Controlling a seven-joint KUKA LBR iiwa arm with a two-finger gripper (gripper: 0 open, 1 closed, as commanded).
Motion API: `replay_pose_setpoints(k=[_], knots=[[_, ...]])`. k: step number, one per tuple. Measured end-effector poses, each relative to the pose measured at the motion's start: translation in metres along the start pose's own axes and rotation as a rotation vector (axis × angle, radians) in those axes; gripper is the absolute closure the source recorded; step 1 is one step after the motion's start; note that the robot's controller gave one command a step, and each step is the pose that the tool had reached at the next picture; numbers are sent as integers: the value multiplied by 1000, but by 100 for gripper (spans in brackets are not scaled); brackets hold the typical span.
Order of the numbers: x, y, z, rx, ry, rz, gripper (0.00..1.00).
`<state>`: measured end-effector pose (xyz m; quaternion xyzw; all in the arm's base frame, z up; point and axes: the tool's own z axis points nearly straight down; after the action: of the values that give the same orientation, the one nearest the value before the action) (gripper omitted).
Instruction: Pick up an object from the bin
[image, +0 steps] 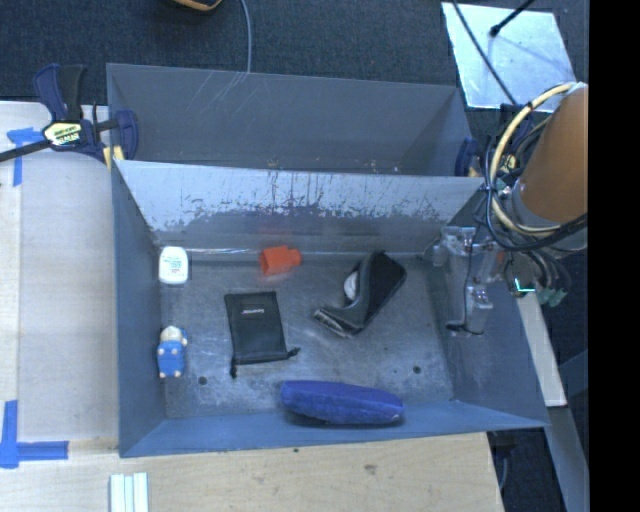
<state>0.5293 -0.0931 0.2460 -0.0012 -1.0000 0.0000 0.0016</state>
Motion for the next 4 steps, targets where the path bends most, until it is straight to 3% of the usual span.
replay_pose_setpoints(k=[1,2,3,4], knots=[[-43,60,140,-1,-5,-36,0],[-66,49,164,6,-37,-474,0],[-69,51,162,6,-47,-475,100],[-75,30,45,5,-16,-464,100]])
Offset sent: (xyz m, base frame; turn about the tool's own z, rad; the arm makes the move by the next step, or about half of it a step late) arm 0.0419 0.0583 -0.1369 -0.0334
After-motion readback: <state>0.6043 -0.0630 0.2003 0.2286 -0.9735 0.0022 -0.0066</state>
